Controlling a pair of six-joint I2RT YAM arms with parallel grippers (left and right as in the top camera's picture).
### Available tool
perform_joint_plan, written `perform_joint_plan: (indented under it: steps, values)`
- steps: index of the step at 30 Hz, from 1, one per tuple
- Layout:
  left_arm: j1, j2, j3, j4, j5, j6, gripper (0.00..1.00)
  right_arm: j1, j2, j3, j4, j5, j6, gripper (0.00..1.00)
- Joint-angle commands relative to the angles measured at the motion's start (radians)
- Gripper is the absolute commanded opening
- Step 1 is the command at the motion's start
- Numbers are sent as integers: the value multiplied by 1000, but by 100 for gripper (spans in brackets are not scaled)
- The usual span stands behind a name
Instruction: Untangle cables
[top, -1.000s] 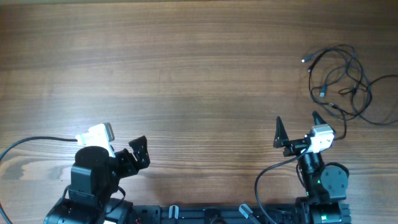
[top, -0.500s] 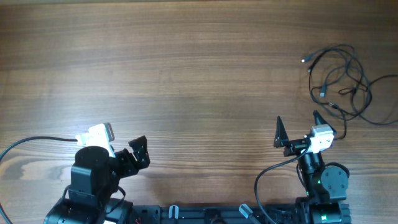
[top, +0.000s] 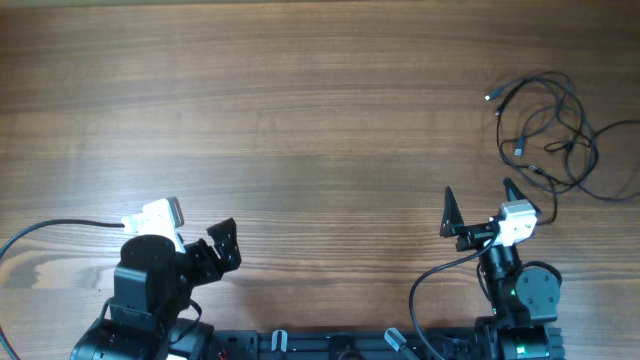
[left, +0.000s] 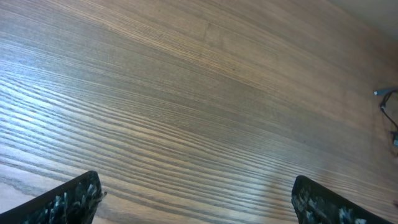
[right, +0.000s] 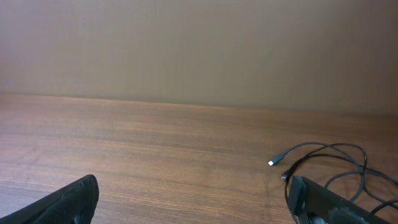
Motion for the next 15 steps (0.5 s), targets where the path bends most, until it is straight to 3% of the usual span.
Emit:
perform_joint_plan:
  steps: [1, 5, 9, 15]
  values:
    - [1, -7, -6, 1, -17, 9, 100, 4, -12, -1, 3, 17, -18, 100]
    - [105, -25, -66, 145, 55, 57, 100, 4, -12, -1, 3, 17, -17, 100]
    - [216, -123, -250, 480, 204, 137, 100, 4, -12, -1, 3, 17, -18, 100]
    - [238, -311, -498, 901, 192, 134, 100, 4, -12, -1, 3, 17, -17, 100]
